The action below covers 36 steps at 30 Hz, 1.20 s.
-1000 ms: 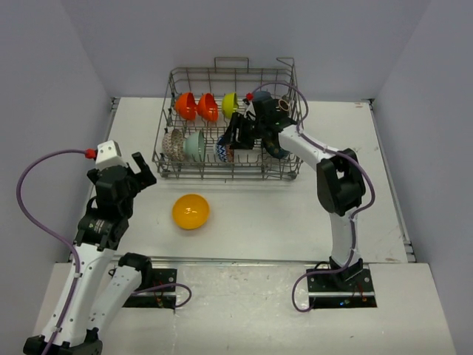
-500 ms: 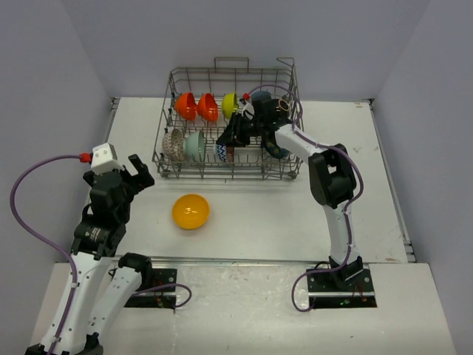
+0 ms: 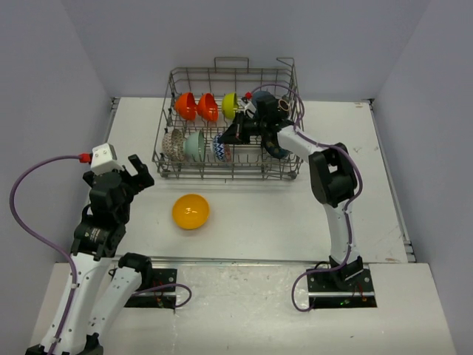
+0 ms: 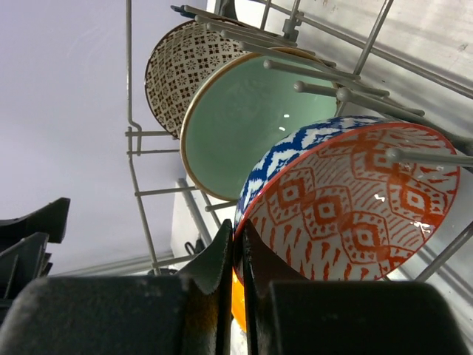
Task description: Unload the bowls from the dish rack
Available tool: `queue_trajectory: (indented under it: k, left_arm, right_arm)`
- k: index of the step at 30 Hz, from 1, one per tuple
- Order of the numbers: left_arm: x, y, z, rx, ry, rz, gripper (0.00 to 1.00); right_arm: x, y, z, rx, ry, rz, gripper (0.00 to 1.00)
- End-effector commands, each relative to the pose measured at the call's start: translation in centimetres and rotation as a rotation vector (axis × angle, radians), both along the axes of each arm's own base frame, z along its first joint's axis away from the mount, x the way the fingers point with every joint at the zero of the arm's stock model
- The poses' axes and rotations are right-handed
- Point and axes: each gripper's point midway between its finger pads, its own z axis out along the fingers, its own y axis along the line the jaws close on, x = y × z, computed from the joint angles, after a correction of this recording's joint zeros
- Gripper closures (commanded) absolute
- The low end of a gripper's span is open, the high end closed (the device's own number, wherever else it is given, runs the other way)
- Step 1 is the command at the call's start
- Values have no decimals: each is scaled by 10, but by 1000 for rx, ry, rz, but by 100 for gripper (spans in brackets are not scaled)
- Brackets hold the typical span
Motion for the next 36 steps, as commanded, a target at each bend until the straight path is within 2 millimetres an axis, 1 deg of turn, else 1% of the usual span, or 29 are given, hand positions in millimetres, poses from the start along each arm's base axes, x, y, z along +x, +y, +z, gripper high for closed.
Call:
queue_trajectory:
  k: [1, 4, 6, 9, 12, 13, 15, 16, 19, 20, 22, 23, 25, 26, 28, 29, 31, 32, 33, 34, 35, 36]
  left_arm:
    - [3, 2, 9, 9, -39, 0, 0]
    - [2, 2, 9, 8, -42, 0, 0]
    - [3, 2, 9, 8, -40, 0, 0]
    - [3, 2, 9, 9, -42, 1, 0]
    - [3, 2, 10, 8, -43, 1, 0]
    - [3, 2, 9, 9, -39, 1, 0]
    - [3, 2, 9, 9, -42, 3, 0]
    - [2, 2, 10, 9, -42, 3, 0]
    - [2, 3, 10, 9, -42, 4, 0]
    - [3, 2, 10, 10, -42, 4, 0]
    - [2, 3, 10, 10, -40, 4, 0]
    - [2, 3, 10, 10, -42, 6, 0]
    - [2, 4, 10, 11, -44, 10, 0]
    - [2, 4, 10, 10, -43, 10, 0]
    - [2, 4, 10, 11, -43, 15, 0]
    - [1, 5, 10, 10, -43, 17, 0]
    - [0, 6, 12, 11, -47, 26, 0]
    - [0, 7, 12, 9, -50, 33, 0]
    - [-1, 10, 13, 11, -51, 45, 0]
    - [-2, 11, 13, 9, -50, 55, 0]
    - [-2, 12, 14, 9, -52, 63, 0]
    - [-4, 16, 14, 11, -54, 81, 0]
  right_arm:
    - [-6, 1, 25, 80, -17, 42, 100]
    - [-10, 1, 30, 113, -3, 59, 100]
    - [-10, 0, 38, 141, -19, 67, 100]
    - [-12, -1, 45, 154, -27, 69, 100]
    - [-14, -2, 60, 170, -58, 68, 100]
    - [-16, -3, 68, 179, -78, 69, 100]
    - [-17, -3, 79, 186, -98, 68, 100]
    - [-19, -5, 88, 193, -117, 68, 100]
    - [-22, -6, 103, 206, -150, 74, 100]
    - [-25, -7, 113, 214, -169, 80, 100]
    - [-28, -8, 123, 224, -205, 89, 100]
    - [-32, -9, 133, 236, -231, 101, 100]
    - [-36, -10, 141, 250, -262, 111, 100]
    - [-40, -12, 151, 260, -284, 117, 100]
    - [-44, -14, 156, 268, -308, 122, 100]
    - [-51, -14, 165, 281, -328, 143, 100]
    - [-59, -15, 171, 289, -361, 168, 100]
    - [-68, -13, 178, 286, -416, 193, 100]
    - [-72, -12, 182, 275, -454, 202, 100]
    - [-82, -6, 177, 241, -438, 218, 100]
    - [-84, -4, 176, 202, -528, 231, 100]
    - [-86, -4, 177, 140, -544, 191, 100]
